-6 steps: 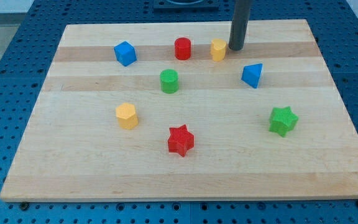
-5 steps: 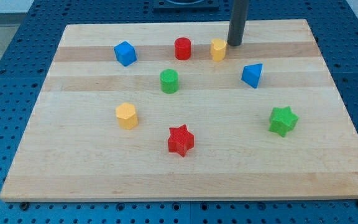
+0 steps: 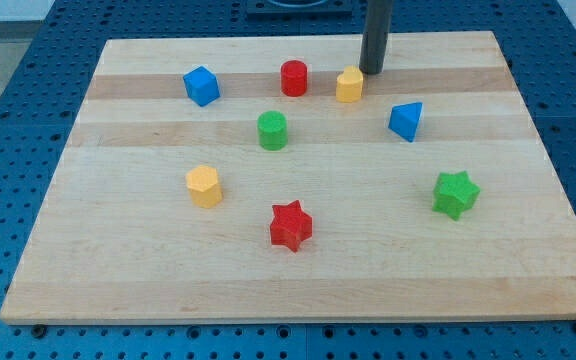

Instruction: Move yellow heart towards green circle

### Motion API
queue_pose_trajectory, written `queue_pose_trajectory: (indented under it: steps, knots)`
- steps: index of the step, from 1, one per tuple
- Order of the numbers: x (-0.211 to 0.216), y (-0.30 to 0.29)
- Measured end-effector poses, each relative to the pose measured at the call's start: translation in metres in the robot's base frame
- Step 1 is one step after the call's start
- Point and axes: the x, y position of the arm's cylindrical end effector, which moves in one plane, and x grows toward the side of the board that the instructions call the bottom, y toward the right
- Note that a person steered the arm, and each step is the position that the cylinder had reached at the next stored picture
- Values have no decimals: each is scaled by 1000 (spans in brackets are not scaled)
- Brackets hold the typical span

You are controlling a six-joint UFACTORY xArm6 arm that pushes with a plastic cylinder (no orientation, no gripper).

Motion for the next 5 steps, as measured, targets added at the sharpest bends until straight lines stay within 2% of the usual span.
queue_pose_trajectory:
  steps: [5]
  knots:
    - [56, -36]
